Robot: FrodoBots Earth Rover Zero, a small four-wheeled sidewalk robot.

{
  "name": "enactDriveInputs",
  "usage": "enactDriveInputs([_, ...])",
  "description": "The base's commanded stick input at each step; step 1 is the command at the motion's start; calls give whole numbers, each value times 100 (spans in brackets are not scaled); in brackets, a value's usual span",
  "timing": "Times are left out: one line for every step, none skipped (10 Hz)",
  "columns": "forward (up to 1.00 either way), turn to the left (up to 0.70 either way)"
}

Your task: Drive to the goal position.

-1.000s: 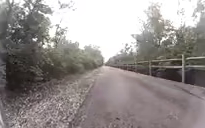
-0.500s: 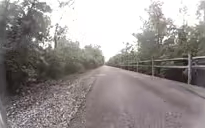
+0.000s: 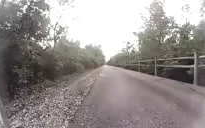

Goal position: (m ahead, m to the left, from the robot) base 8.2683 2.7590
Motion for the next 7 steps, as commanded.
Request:
enactDriveInputs([70,3])
enactDriveInputs([70,3])
enactDriveInputs([70,3])
enactDriveInputs([70,3])
enactDriveInputs([70,3])
enactDriveInputs([70,3])
enactDriveInputs([70,3])
